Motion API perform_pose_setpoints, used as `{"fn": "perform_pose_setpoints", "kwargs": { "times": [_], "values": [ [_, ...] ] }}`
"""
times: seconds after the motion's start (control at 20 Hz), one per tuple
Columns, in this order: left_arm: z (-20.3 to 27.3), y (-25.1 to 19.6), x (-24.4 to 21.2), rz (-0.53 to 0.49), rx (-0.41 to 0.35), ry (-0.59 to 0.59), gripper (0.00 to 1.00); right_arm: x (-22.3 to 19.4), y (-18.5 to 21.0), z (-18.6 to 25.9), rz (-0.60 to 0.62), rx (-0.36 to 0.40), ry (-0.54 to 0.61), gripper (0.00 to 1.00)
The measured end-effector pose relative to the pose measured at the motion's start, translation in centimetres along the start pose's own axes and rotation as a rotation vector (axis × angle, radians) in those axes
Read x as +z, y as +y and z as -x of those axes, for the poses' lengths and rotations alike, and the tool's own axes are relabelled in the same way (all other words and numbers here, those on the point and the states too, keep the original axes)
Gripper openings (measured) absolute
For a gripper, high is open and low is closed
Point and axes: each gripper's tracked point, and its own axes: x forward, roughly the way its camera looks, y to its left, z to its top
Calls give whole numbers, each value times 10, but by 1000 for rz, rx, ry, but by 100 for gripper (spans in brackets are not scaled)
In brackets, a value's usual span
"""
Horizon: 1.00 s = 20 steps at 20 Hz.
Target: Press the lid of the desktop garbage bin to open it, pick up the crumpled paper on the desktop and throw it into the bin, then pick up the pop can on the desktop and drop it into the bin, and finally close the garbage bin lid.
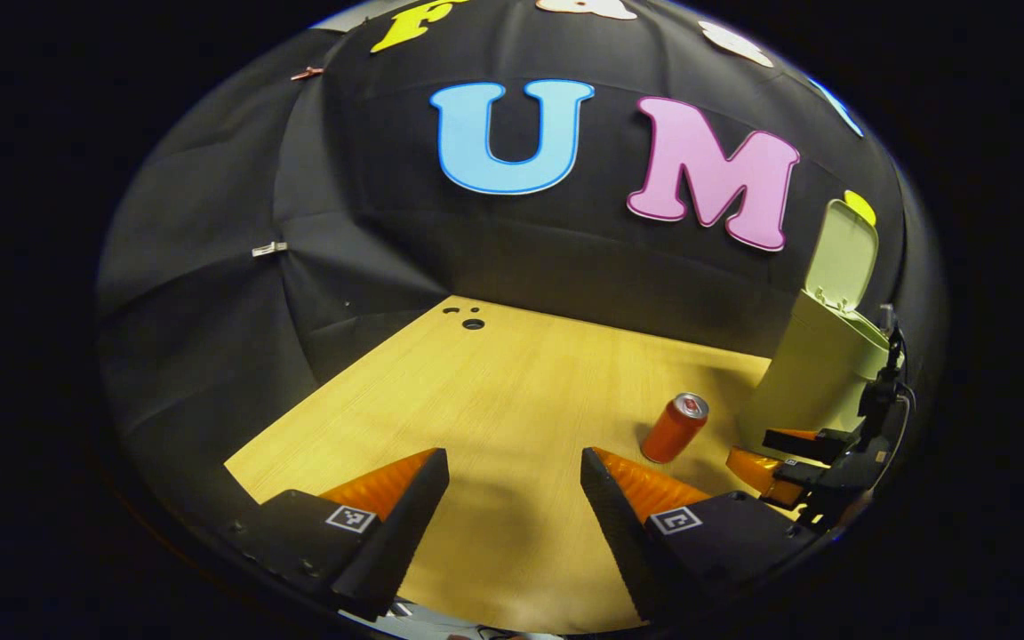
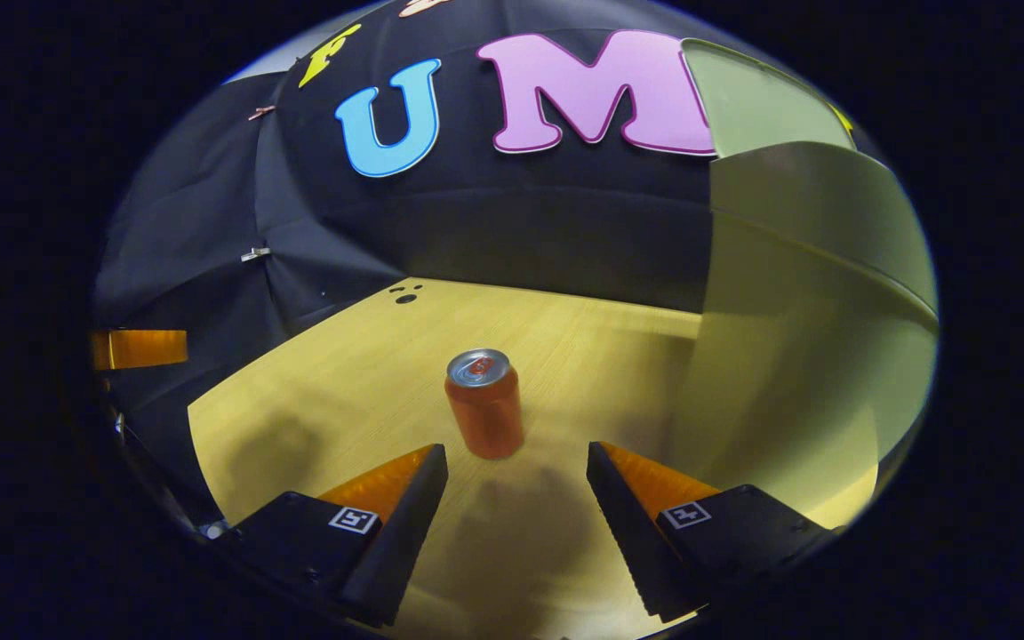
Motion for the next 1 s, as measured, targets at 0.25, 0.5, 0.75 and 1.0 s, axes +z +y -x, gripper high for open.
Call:
{"fn": "perform_pose_setpoints", "kwargs": {
  "times": [0.25, 0.5, 0.75, 1.0],
  "values": [
    [1, 18, -4, 45, 63, 18, 96, -7, 9, -36, 42, 20, 18, 99],
    [3, 27, -12, 91, 107, 45, 96, -16, 13, -65, 63, 40, 42, 99],
    [4, 27, -16, 117, 136, 58, 96, -18, 16, -91, 121, 57, 45, 99],
    [2, 20, -25, 121, 136, 82, 96, -17, 18, -114, 124, 53, 35, 99]
  ]
}}
